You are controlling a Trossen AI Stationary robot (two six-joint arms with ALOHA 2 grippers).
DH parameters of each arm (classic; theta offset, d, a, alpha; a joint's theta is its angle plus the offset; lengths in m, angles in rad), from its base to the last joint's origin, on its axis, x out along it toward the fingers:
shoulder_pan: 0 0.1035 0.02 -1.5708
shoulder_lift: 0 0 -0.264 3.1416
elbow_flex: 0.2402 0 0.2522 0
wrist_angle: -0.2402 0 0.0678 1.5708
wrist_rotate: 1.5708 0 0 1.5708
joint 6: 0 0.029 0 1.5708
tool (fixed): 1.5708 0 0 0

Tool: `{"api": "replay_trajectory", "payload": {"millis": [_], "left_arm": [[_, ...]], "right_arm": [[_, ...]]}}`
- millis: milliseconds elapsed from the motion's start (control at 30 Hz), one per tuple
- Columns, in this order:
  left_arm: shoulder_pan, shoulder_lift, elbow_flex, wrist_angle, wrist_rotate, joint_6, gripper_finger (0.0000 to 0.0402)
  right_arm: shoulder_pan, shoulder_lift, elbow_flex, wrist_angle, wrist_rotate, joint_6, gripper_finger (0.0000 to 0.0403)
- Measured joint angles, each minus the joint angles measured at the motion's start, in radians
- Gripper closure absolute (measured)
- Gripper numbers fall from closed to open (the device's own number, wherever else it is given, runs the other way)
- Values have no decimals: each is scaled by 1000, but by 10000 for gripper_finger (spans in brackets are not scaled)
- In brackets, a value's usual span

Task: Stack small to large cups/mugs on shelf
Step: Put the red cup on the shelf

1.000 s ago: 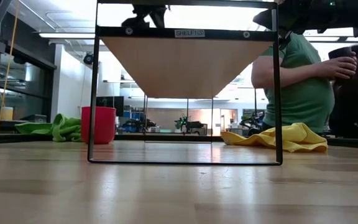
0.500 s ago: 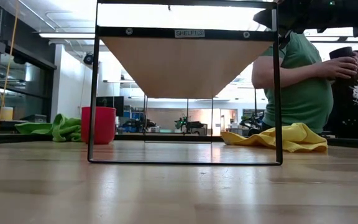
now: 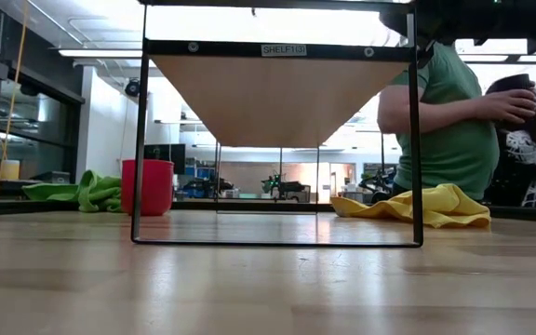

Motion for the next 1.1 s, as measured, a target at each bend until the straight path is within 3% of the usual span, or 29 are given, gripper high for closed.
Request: {"api": "replay_trajectory", "payload": {"millis": [133, 300, 567, 867, 1100], "left_arm": [[-66, -166, -197, 121, -72, -13, 307], [-83, -297, -309, 69, -120, 23, 317], [-83, -349, -330, 51, -127, -14, 320], [-83, -344, -330, 45, -130, 8, 395], [-83, -344, -330, 45, -135, -3, 399]], "right_arm": [[0, 0, 0, 85, 12, 73, 403], [0, 0, 0, 137, 61, 130, 403], [0, 0, 0, 135, 77, 137, 402], [0, 0, 0, 148, 73, 59, 402], [0, 0, 0, 148, 60, 58, 402]]}}
